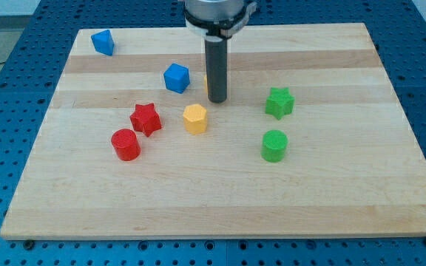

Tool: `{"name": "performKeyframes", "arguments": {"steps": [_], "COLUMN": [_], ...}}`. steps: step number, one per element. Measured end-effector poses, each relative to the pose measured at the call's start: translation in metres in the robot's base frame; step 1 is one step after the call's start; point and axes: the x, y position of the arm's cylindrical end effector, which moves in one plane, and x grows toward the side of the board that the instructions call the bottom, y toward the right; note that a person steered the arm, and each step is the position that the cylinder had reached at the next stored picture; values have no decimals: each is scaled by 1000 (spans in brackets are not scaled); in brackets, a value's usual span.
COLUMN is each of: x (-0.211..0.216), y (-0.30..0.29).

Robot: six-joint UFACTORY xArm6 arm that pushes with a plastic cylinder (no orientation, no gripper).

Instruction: Take the yellow heart towards the top right

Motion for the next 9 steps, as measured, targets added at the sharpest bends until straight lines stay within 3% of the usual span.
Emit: {"name": "performKeyframes", "arguments": {"steps": [2,3,4,5,7,8,9], "x": [-50,-46,-10,-30,-103,-95,-58], "y": [64,65,13,-30,71,46,26]}}
